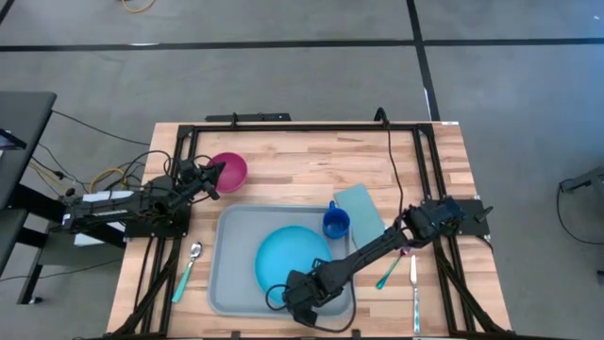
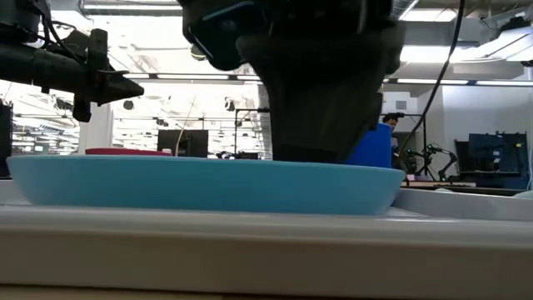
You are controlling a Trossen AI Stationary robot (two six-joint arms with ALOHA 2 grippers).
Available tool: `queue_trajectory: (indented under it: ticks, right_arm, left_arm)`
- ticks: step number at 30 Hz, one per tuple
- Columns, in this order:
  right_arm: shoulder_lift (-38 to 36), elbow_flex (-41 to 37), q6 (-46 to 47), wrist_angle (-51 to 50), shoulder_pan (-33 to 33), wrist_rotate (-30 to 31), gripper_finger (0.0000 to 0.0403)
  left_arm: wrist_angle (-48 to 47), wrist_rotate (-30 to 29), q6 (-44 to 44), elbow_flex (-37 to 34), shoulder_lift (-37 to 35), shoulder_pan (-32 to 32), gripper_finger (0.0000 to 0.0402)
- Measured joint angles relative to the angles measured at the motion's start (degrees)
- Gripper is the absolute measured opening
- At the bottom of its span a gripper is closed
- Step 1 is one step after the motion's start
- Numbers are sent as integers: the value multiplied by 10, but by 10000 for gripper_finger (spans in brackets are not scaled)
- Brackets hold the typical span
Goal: Set up tray
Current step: Put the light blue plate to the left of the blue mug on the gray tray, then put the red bowl on top of the light blue plate on the gray tray
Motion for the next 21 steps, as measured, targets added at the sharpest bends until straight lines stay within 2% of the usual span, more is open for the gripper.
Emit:
queue_trajectory:
  ticks: [5, 14, 21]
  right_arm:
    - [0, 23, -4, -7, 13, 11, 1]
    - [0, 98, -93, -3, 16, 68, 0]
    - [0, 135, -150, -4, 12, 89, 0]
  left_arm:
    - [0, 0, 0, 0, 0, 0, 0]
    - [0, 0, 0, 0, 0, 0, 0]
    - [0, 0, 0, 0, 0, 0, 0]
